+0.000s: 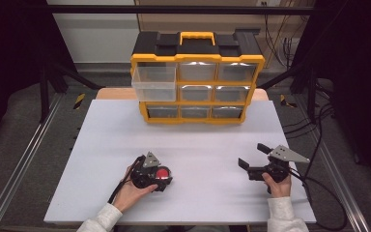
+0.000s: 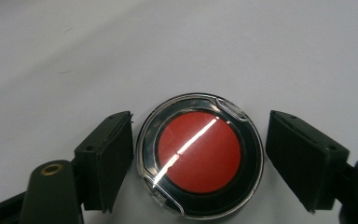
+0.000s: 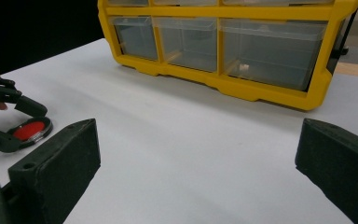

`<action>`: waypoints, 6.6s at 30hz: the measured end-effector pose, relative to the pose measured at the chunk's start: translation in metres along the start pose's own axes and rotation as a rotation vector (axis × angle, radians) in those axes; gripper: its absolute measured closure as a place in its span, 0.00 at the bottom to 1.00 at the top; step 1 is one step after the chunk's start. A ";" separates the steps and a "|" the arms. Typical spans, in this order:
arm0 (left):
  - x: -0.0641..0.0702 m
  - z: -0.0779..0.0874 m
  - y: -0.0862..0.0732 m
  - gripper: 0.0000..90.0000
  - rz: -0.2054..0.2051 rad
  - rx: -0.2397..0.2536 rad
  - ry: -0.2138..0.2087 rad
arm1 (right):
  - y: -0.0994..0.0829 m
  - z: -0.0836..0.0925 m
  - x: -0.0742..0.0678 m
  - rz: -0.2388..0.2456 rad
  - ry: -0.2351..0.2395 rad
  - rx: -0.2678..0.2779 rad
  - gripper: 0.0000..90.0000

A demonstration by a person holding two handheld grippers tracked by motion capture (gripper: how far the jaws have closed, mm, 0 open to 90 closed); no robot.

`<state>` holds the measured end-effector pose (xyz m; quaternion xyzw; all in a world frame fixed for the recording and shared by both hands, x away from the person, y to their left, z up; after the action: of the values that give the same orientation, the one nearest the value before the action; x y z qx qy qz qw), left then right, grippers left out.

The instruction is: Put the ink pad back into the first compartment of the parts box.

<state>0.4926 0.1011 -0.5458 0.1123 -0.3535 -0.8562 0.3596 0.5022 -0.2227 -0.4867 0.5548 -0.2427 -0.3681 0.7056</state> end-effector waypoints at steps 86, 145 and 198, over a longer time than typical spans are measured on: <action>-0.037 0.120 0.068 0.33 0.085 0.284 0.031 | -0.003 0.000 0.002 0.000 -0.008 -0.018 0.00; -0.043 0.185 0.191 0.33 0.049 0.463 0.041 | -0.002 0.001 0.002 0.001 -0.002 -0.019 0.00; -0.080 0.173 0.269 0.33 0.105 0.432 0.119 | -0.002 0.001 0.002 0.005 0.003 -0.015 0.00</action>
<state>0.6169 0.1158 -0.2407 0.2183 -0.5120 -0.7328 0.3914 0.5020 -0.2254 -0.4879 0.5493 -0.2401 -0.3675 0.7110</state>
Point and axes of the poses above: each handheld gripper's, and its own axes: z roughly backward along the jaws, y roughly out of its top, x roughly to its right, the point moved 8 cm from there along -z, roughly forward along the jaws, and after that the axes turned 4 degrees about z, right-handed, at the moved point
